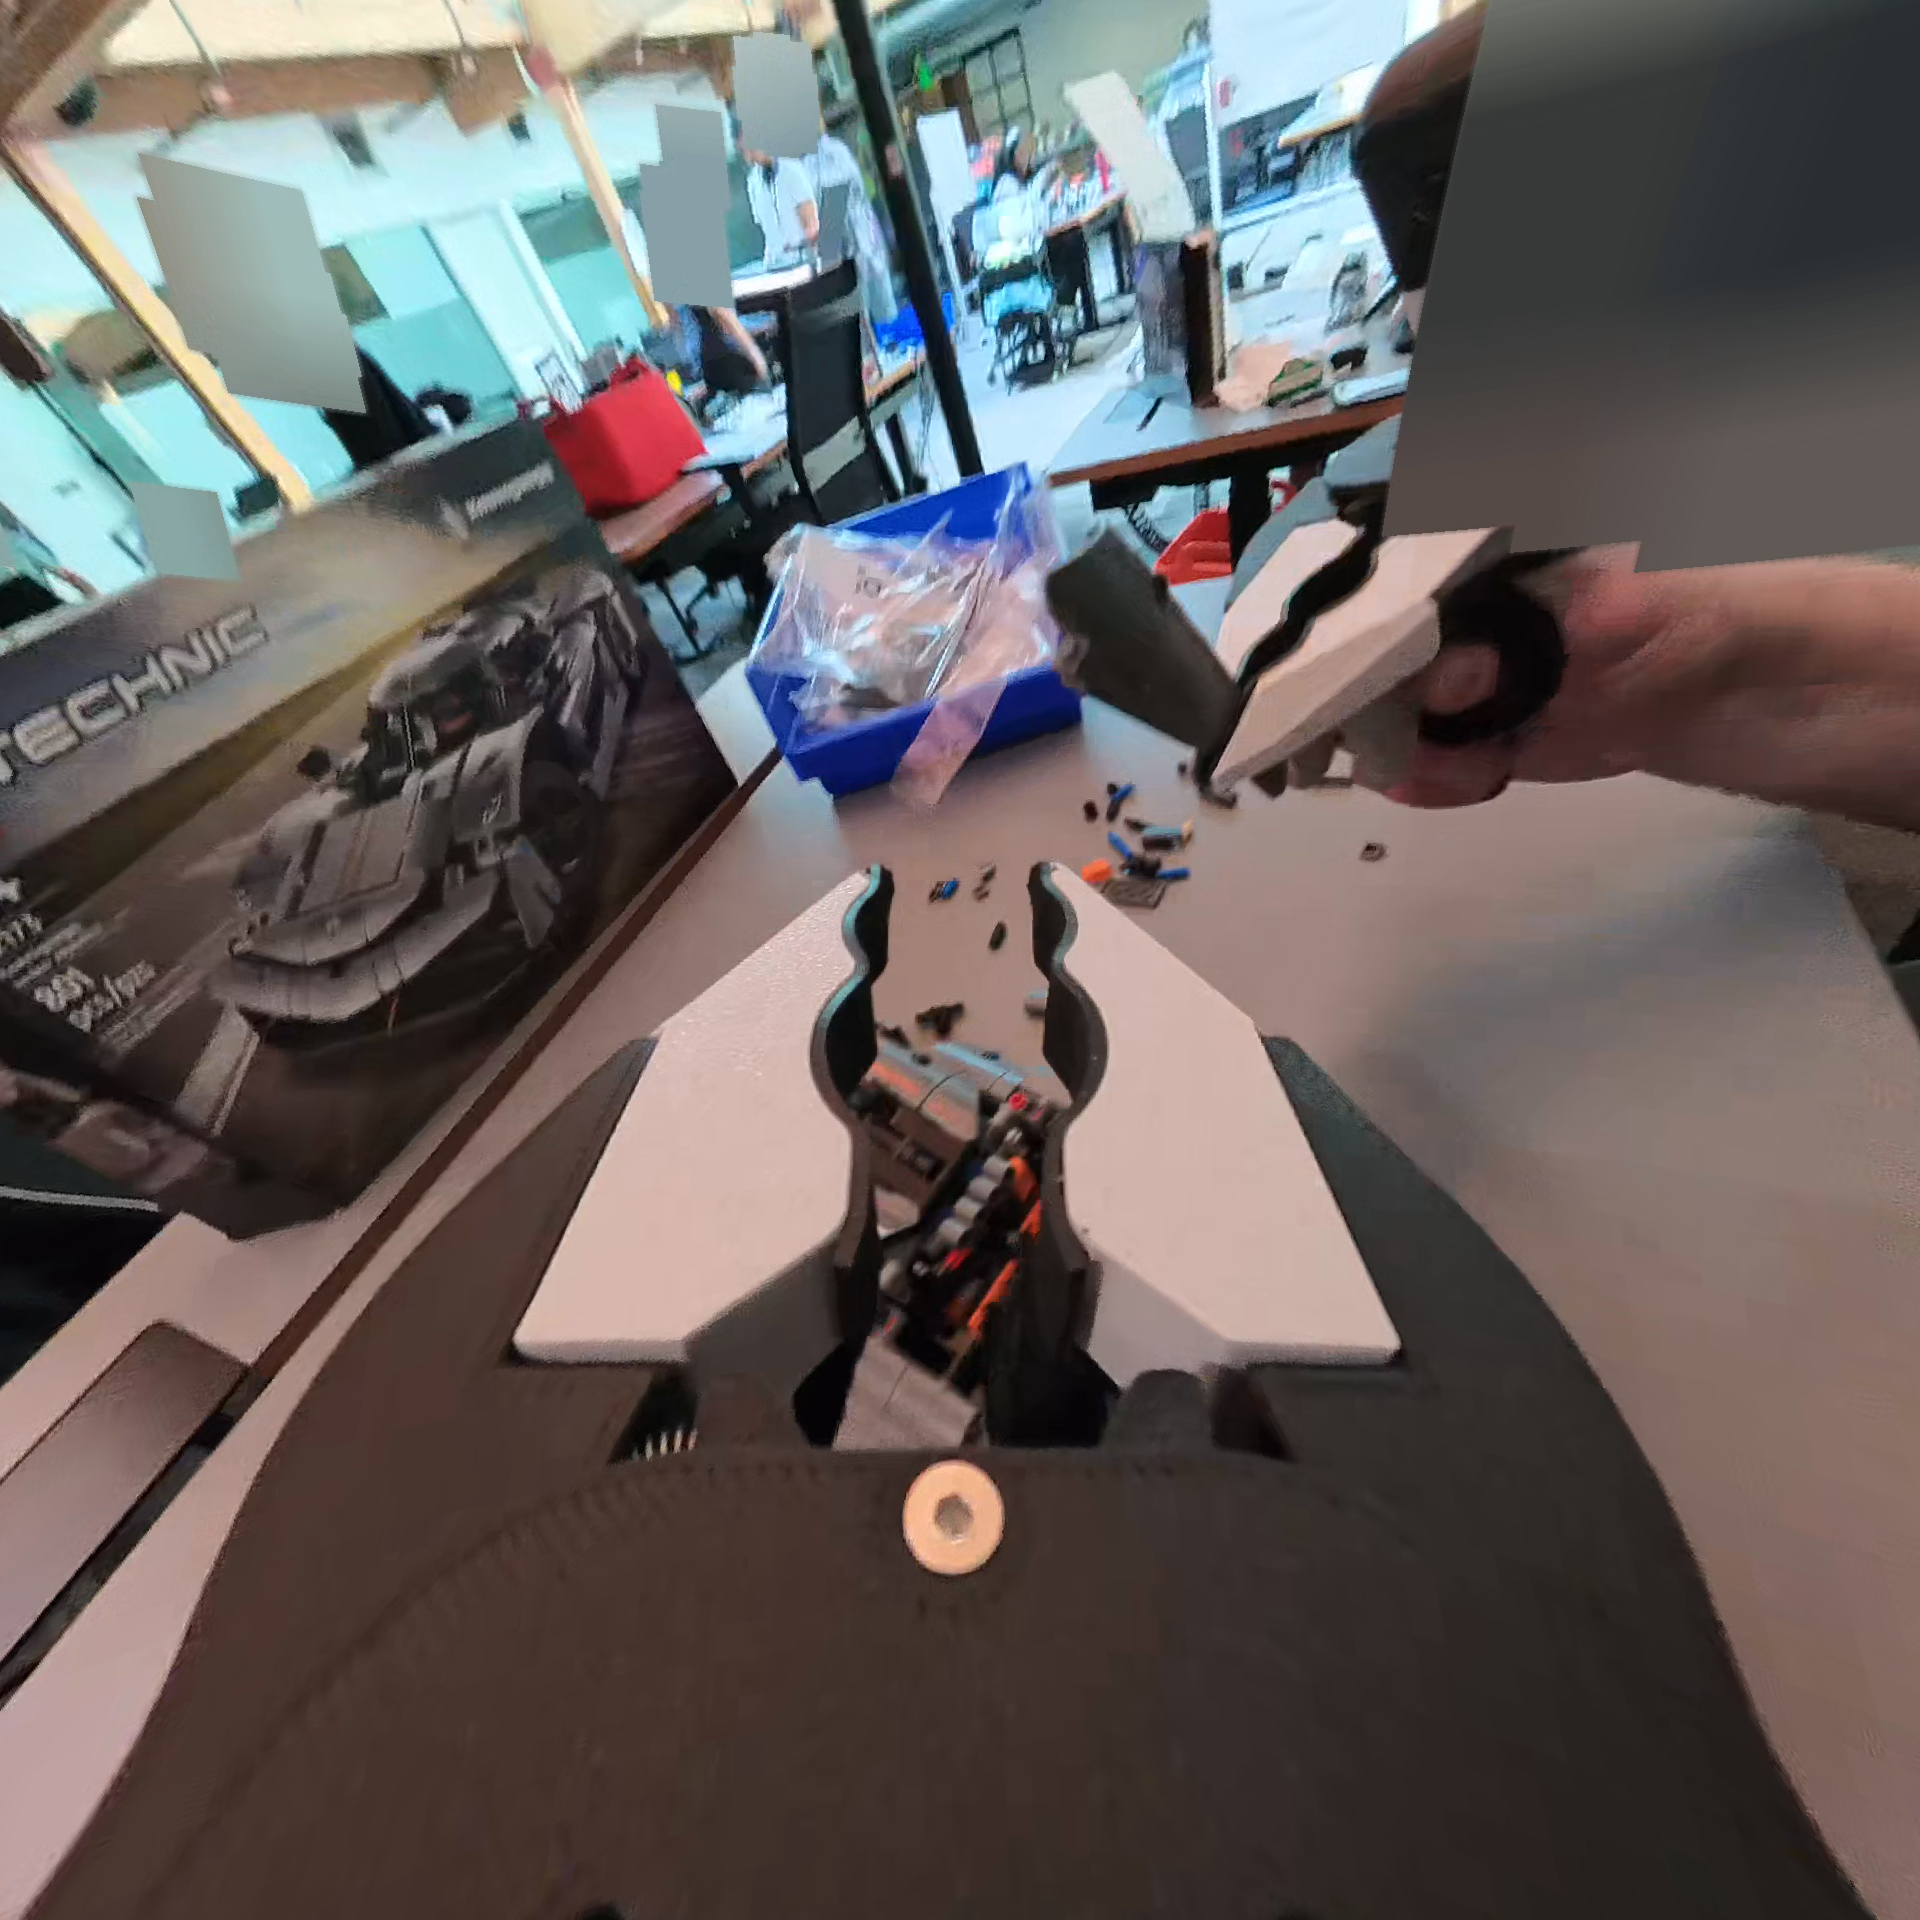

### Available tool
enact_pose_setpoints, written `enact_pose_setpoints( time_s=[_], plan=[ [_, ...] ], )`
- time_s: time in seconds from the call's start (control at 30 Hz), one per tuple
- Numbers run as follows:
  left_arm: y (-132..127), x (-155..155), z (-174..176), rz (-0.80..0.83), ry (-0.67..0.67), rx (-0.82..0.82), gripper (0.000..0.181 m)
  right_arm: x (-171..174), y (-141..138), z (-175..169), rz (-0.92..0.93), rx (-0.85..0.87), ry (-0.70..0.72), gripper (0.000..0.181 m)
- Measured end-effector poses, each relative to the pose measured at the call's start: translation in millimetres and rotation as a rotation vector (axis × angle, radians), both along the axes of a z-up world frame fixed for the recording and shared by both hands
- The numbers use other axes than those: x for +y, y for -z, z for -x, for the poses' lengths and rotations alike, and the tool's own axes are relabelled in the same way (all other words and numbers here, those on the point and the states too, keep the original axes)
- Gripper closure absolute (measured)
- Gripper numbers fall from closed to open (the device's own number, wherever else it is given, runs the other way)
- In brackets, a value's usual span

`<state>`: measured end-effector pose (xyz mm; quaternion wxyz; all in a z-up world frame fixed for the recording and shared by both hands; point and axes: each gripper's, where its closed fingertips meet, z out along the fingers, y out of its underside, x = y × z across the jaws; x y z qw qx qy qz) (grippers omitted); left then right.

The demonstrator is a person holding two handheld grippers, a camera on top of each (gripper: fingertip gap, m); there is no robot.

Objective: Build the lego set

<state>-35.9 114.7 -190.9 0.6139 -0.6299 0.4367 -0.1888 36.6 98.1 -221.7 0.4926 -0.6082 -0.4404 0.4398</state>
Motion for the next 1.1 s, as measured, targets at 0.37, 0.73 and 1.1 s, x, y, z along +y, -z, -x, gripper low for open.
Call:
enact_pose_setpoints(
  time_s=[0.37, 0.73, 1.1],
  plan=[
    [20.8, 65.4, -21.3, 0.163, -0.056, 0.048, 0.146, 57.2, 20.7, 30.4, 0.263, 0.022, 0.015, 0.181],
    [7.7, 45.2, -47.4, 0.384, 0.198, -0.391, 0.168, 43.2, -3.2, 43.6, 0.365, 0.223, -0.153, 0.179],
    [10.1, 38.8, -51.9, -0.283, -0.046, 0.253, 0.175, 53.0, -40.0, 6.7, -0.142, 0.07, 0.031, 0.148]
  ],
)
